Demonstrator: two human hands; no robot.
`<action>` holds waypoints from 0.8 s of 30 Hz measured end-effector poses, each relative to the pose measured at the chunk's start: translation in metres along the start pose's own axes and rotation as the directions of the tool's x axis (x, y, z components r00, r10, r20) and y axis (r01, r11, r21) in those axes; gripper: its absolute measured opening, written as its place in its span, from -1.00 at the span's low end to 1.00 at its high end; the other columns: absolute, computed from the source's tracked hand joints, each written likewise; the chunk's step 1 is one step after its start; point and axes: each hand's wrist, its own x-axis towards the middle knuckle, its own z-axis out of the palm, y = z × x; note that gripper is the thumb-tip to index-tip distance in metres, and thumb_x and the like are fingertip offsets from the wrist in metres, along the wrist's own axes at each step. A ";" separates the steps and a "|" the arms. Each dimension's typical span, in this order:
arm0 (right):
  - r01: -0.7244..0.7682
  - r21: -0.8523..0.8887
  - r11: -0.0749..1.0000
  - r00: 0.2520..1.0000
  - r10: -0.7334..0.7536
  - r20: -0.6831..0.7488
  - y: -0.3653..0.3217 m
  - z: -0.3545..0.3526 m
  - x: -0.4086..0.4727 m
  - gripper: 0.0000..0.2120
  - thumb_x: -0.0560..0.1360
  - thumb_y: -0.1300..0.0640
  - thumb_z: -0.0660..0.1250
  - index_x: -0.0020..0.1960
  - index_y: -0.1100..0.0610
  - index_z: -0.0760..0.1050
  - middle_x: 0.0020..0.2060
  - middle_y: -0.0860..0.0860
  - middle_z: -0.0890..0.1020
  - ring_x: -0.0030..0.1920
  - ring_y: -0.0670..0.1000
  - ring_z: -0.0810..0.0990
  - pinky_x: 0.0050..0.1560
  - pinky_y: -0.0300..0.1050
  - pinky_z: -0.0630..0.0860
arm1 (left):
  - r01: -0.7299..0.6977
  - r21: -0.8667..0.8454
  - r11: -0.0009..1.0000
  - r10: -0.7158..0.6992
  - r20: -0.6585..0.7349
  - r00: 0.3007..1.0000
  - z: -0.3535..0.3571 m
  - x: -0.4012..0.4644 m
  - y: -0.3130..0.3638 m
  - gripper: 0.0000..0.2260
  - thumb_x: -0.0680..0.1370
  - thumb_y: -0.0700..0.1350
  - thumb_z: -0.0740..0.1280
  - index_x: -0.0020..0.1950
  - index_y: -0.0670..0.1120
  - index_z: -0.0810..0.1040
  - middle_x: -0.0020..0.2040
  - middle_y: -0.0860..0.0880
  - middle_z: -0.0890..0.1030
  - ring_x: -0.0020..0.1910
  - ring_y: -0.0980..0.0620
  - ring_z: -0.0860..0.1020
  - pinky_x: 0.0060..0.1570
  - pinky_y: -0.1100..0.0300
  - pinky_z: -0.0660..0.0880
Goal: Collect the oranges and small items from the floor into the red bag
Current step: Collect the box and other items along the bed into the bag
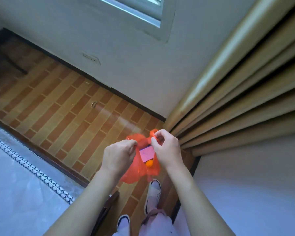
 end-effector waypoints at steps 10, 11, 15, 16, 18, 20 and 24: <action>0.120 -0.081 0.989 0.980 -0.105 0.171 -0.084 -0.046 0.022 -0.89 0.50 0.03 0.41 -0.17 0.00 0.54 -0.30 -0.13 0.63 -0.23 -0.14 0.60 -0.19 -0.21 0.53 | 0.259 -0.400 0.879 -0.317 -0.085 0.945 -0.093 0.022 0.017 -0.83 0.53 -0.18 0.44 -0.07 0.12 0.65 -0.23 0.23 0.68 -0.23 0.21 0.65 -0.20 0.14 0.57; 0.131 -0.088 0.987 0.977 -0.113 0.181 -0.092 -0.047 0.031 -0.89 0.51 0.03 0.41 -0.17 0.01 0.55 -0.30 -0.13 0.63 -0.23 -0.15 0.60 -0.19 -0.23 0.52 | 0.272 -0.442 0.855 -0.352 -0.108 0.930 -0.100 0.026 0.017 -0.80 0.51 -0.22 0.44 -0.10 0.11 0.65 -0.22 0.24 0.68 -0.21 0.22 0.65 -0.17 0.19 0.57; 0.170 -0.077 0.982 0.964 -0.149 0.221 -0.128 -0.036 0.072 -0.91 0.49 0.06 0.44 -0.18 0.02 0.59 -0.32 -0.15 0.66 -0.22 -0.15 0.62 -0.15 -0.19 0.54 | 0.318 -0.618 0.719 -0.502 -0.146 0.852 -0.122 0.042 -0.005 -0.73 0.47 -0.32 0.42 -0.15 0.08 0.66 -0.17 0.17 0.70 -0.15 0.16 0.67 -0.06 0.14 0.59; 0.186 -0.084 0.979 0.959 -0.162 0.234 -0.137 -0.031 0.081 -0.91 0.49 0.07 0.45 -0.18 0.02 0.59 -0.33 -0.15 0.66 -0.23 -0.16 0.62 -0.16 -0.21 0.53 | 0.324 -0.670 0.667 -0.533 -0.127 0.836 -0.126 0.044 -0.011 -0.75 0.47 -0.32 0.40 -0.15 0.05 0.67 -0.18 0.10 0.72 -0.15 0.10 0.69 -0.05 0.10 0.60; 0.220 -0.083 0.972 0.951 -0.194 0.242 -0.157 -0.016 0.094 -0.92 0.49 0.08 0.46 -0.18 0.02 0.61 -0.33 -0.15 0.66 -0.22 -0.16 0.63 -0.17 -0.22 0.52 | 0.323 -0.751 0.575 -0.583 -0.099 0.807 -0.138 0.051 -0.023 -0.75 0.48 -0.38 0.35 -0.15 -0.03 0.67 -0.21 -0.02 0.72 -0.17 -0.01 0.70 -0.06 0.05 0.61; 0.253 -0.076 0.965 0.940 -0.226 0.254 -0.176 0.001 0.107 -0.92 0.48 0.07 0.46 -0.17 0.01 0.62 -0.32 -0.13 0.67 -0.22 -0.15 0.63 -0.16 -0.20 0.54 | 0.315 -0.799 0.512 -0.626 -0.095 0.774 -0.149 0.062 -0.036 -0.74 0.50 -0.42 0.32 -0.16 -0.09 0.66 -0.23 -0.07 0.71 -0.19 -0.01 0.70 -0.08 0.11 0.59; 0.310 -0.099 0.945 0.914 -0.268 0.304 -0.211 0.038 0.130 -0.92 0.50 0.04 0.45 -0.15 0.02 0.62 -0.28 -0.13 0.67 -0.22 -0.13 0.64 -0.14 -0.16 0.58 | 0.282 -0.824 0.491 -0.662 -0.142 0.736 -0.159 0.085 -0.079 -0.84 0.46 -0.29 0.45 -0.18 -0.01 0.65 -0.25 -0.07 0.70 -0.25 -0.06 0.68 -0.13 0.06 0.61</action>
